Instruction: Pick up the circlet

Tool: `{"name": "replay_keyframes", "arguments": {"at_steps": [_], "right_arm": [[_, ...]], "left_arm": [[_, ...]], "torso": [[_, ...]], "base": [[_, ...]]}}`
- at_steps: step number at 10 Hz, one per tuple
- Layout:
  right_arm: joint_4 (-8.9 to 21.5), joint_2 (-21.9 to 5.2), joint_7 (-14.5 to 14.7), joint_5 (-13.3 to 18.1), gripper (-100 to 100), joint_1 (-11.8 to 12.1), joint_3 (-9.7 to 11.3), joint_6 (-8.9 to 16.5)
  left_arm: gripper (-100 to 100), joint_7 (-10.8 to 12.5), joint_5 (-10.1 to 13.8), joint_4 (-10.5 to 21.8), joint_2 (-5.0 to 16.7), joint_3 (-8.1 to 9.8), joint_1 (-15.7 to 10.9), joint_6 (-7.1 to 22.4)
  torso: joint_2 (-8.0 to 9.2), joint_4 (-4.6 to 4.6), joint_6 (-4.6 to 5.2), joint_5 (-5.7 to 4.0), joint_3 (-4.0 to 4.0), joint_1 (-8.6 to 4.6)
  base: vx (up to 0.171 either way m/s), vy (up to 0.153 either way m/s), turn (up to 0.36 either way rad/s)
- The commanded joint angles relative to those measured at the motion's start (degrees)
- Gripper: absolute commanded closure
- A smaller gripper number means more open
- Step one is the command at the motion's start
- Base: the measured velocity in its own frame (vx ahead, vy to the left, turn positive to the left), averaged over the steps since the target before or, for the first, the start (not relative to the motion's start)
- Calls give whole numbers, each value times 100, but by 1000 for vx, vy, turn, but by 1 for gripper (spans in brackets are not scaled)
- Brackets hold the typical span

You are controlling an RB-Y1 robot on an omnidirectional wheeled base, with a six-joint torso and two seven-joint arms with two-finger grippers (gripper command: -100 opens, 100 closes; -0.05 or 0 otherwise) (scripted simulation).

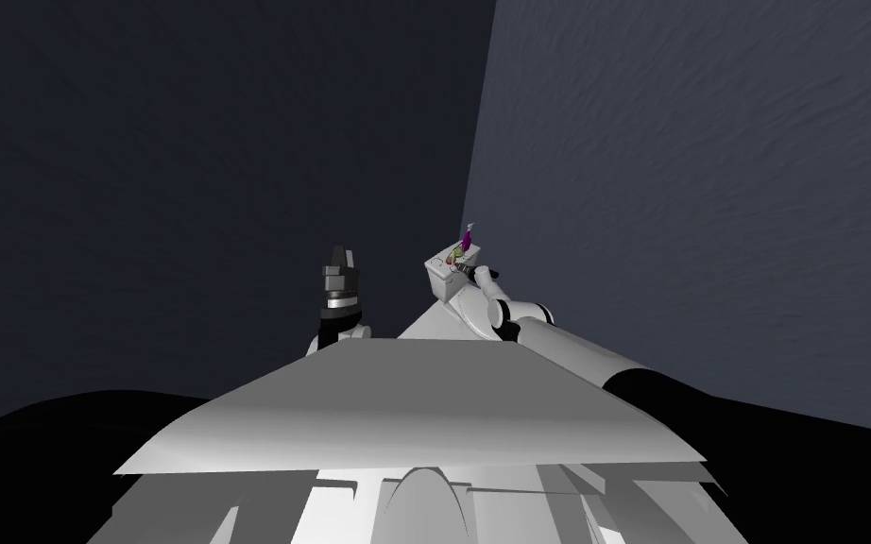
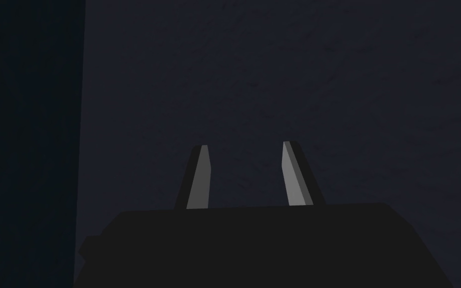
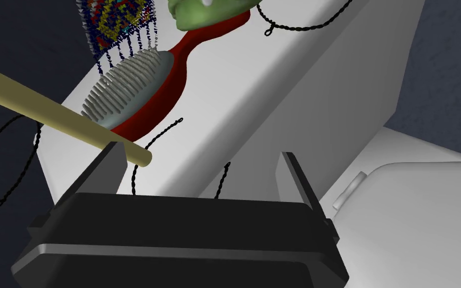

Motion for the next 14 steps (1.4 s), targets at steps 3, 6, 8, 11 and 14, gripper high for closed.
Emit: {"name": "replay_keyframes", "arguments": {"at_steps": [3, 6, 8, 11, 14], "right_arm": [[165, 34, -333, 48, -100, -32, -43, 77], [288, 40, -396, 18, -100, -37, -64, 106], [283, 41, -378, 17, 0, -50, -61, 93], [346, 21, -414, 15, -100, -16, -161, -156], [448, 15, -395, -48, -100, -18, -244, -347]], "left_arm": [[0, 0, 0, 0, 0, 0, 0, 0], [0, 0, 0, 0, 0, 0, 0, 0], [0, 0, 0, 0, 0, 0, 0, 0], [0, 0, 0, 0, 1, 0, -1, 0], [0, 0, 0, 0, 1, 0, 0, 0]], "torso": [[1, 0, 0, 0, 0, 0], [0, 0, 0, 1, 0, 2], [1, 0, 0, 0, 1, -1], [-2, 0, -3, -4, -1, -21], [-7, -1, 0, -5, -4, -27]], "base": [[1, 5, -19], [2, 11, -9], [0, 0, 0], [6, -51, 197], [-1, -50, 176]]}}
